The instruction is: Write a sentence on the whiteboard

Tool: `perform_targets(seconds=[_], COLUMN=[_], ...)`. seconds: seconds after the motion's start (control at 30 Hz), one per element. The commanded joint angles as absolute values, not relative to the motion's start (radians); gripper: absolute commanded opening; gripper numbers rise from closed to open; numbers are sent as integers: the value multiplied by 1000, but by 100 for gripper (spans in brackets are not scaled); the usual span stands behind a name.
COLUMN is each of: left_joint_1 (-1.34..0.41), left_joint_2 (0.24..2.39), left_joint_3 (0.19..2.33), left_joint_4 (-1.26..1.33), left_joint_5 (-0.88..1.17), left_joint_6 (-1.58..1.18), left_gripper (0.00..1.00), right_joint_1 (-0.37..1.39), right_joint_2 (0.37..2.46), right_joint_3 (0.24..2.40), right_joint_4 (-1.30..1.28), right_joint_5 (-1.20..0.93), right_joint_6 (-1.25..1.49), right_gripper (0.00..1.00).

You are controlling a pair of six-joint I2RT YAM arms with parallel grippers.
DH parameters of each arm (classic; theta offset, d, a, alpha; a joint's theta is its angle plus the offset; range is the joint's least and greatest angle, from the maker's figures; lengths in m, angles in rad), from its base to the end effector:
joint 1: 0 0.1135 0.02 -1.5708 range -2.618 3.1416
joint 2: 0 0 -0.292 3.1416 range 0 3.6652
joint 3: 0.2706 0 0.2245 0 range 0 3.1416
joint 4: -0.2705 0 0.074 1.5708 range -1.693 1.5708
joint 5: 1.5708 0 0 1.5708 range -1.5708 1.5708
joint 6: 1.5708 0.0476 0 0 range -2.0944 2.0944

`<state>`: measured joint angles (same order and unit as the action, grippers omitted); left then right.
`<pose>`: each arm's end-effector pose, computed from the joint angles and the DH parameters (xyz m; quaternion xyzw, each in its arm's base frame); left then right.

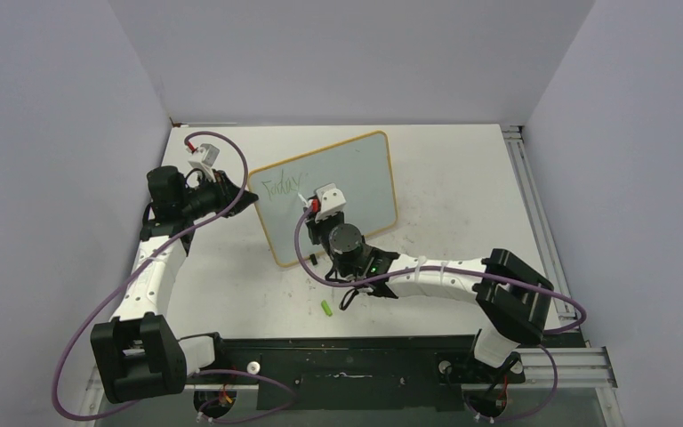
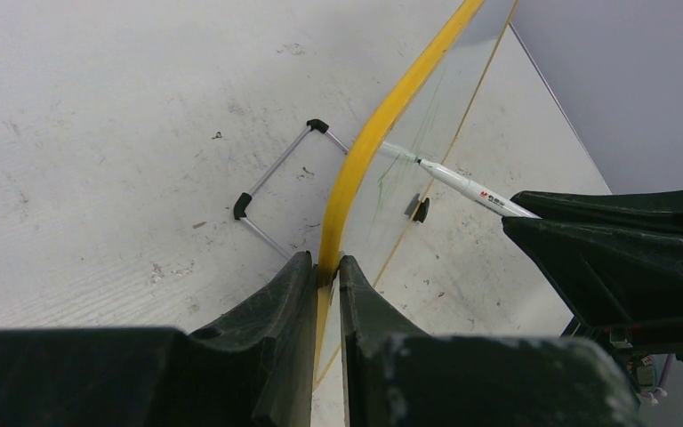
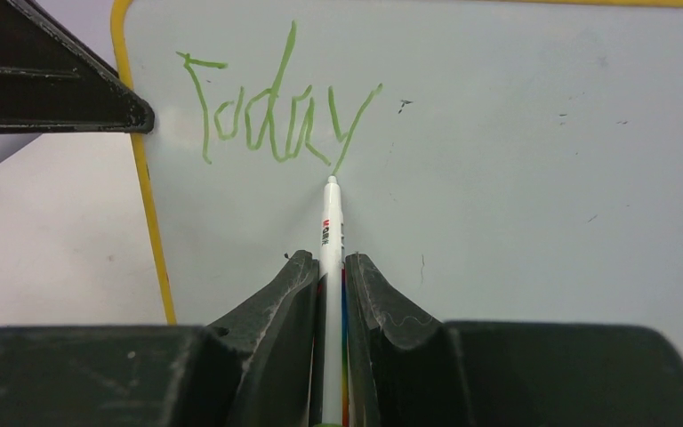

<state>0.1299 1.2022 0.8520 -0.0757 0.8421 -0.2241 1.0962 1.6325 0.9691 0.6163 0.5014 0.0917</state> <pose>0.2375 -0.0048 0.3244 0.0829 0.7941 -0.3664 0.4777 0.1853 0.3107 0.3136 -0.1873 0.6968 0.2255 0.6546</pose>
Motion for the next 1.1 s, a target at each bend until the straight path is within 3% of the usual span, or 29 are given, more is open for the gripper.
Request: perform_targets(seconds=[0.0,0.47,0.77,1.07], left_joint_1=[128,128,128,122], left_joint_2=[1178,1179,1176,1175], left_joint_3=[877,877,877,879], left_joint_4=[-86,-83,-86,-94], left_joint_5=[847,844,835,829], left_joint_6=[-218,-221,-220,-213], left_gripper=[0,0,0,0], right_joint_1=[1110,1145,1149,1053], right_joint_2=[1643,1656,1550,1498], right_joint_3=[963,948,942,963], right_joint_4=[625,620,610,610], right_joint_5=[512,514,531,445], right_joint_6=[121,132,86,83], right_gripper=[5,5,5,5])
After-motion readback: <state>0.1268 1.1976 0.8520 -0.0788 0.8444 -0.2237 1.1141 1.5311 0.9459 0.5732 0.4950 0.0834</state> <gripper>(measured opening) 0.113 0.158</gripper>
